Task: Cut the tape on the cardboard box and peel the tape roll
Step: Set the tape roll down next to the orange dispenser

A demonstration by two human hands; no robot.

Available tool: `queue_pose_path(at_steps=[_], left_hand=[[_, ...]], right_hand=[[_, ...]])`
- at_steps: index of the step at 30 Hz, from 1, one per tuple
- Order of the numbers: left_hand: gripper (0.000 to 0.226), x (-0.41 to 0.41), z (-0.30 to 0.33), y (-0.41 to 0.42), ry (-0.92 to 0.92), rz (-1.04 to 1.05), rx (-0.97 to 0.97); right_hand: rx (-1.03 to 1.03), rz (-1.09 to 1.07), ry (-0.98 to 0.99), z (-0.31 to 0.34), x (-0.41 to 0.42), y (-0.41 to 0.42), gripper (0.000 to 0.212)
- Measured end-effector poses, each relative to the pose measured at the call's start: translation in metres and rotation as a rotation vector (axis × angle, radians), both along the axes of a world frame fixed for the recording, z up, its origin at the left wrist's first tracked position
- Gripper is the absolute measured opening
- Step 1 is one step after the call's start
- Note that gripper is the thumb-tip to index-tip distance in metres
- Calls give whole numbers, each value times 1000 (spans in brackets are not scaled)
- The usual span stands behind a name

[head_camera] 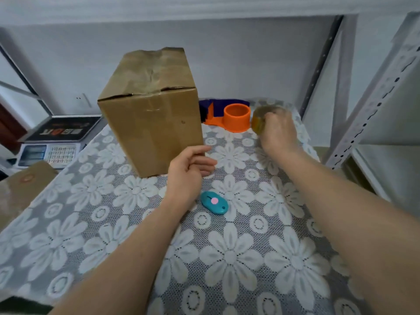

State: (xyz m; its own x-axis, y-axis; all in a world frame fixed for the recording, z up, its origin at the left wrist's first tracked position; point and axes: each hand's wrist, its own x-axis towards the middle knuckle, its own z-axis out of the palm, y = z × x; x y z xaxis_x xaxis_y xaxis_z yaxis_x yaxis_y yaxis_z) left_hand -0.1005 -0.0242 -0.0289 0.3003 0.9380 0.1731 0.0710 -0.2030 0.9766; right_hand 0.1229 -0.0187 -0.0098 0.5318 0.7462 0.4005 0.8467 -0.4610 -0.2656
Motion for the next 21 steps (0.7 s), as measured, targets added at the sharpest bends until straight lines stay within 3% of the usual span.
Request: queue_pose_path(at_steps=[2, 5, 8, 11, 17, 19, 21], left_hand=[[56, -1, 1, 0, -14, 9, -37], [54, -4, 2, 0, -1, 41, -69], [50, -5, 3, -1, 20, 74, -84], [46, -6, 6, -4, 48, 84, -102], [41, -9, 13, -10, 88, 76, -93], [40, -9, 14, -12, 93, 79, -89], [41, -9, 15, -13, 101, 84, -70]], right_hand=[[-17, 20, -40, 7, -12, -4, 35], [-64, 183, 29, 20, -48, -21, 18], [-369, 401, 345, 29, -88, -46, 20], [-592, 508, 370, 32, -116, -66, 37], [-603, 495, 297, 28, -133, -80, 42], [-595, 504, 408, 31, -130, -82, 33], [-558, 508, 642, 32, -122, -84, 22]])
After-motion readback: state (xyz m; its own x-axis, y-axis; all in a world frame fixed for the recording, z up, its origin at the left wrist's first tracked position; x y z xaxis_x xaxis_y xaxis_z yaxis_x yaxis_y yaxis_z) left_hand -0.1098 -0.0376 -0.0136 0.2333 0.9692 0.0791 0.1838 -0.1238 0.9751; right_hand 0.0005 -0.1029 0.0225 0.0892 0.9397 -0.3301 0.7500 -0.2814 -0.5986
